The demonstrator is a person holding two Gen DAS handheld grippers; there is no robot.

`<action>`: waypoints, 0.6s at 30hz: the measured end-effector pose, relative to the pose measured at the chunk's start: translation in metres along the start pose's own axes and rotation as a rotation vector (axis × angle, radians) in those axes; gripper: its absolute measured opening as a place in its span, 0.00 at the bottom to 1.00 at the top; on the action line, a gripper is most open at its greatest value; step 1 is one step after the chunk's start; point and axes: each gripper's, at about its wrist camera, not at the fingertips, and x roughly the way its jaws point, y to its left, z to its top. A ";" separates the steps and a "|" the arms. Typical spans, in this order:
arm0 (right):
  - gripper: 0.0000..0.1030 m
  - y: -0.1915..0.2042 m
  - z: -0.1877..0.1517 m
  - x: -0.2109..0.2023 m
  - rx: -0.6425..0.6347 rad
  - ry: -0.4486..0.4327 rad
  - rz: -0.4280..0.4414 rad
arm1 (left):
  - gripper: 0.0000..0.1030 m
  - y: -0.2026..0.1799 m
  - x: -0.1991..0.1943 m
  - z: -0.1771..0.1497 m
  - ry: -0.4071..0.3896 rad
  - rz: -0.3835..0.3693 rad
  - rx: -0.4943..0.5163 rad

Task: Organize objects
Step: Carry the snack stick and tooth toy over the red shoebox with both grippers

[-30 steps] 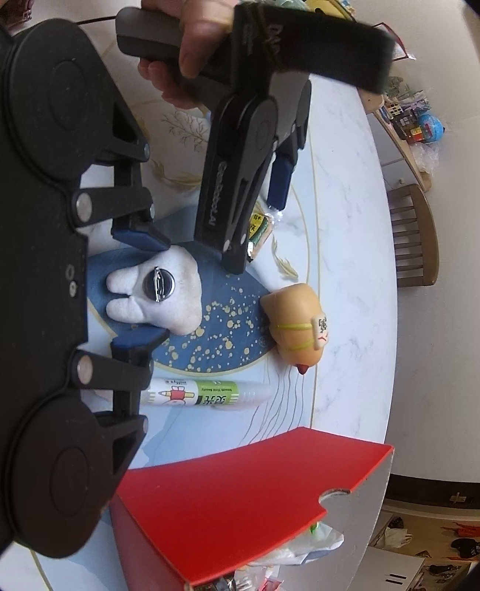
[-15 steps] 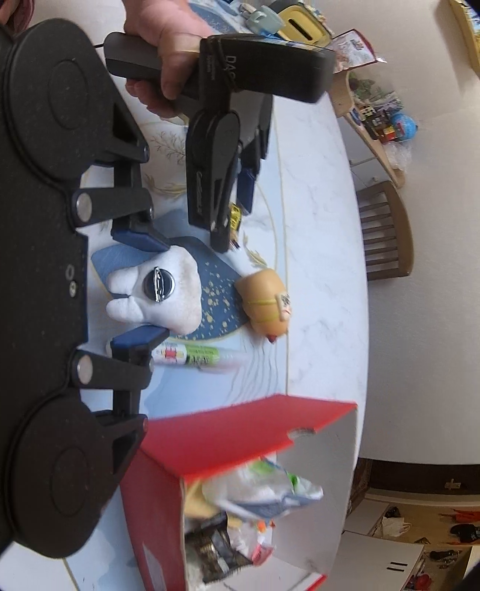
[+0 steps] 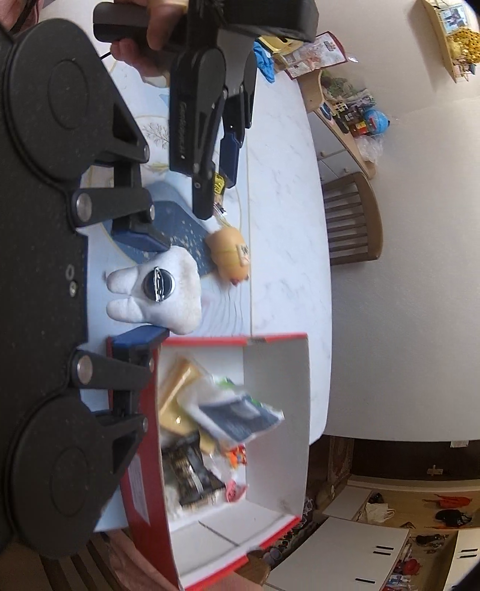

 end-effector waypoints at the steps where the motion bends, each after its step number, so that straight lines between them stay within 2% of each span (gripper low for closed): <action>1: 0.41 -0.006 0.001 -0.002 0.001 -0.003 -0.002 | 0.51 -0.007 -0.001 0.003 -0.004 -0.006 0.009; 8: 0.41 -0.048 0.009 -0.016 0.016 -0.025 -0.034 | 0.51 -0.054 0.001 0.026 -0.012 -0.065 0.060; 18: 0.41 -0.113 0.014 -0.020 0.036 -0.032 -0.099 | 0.51 -0.122 0.031 0.066 -0.020 -0.112 0.143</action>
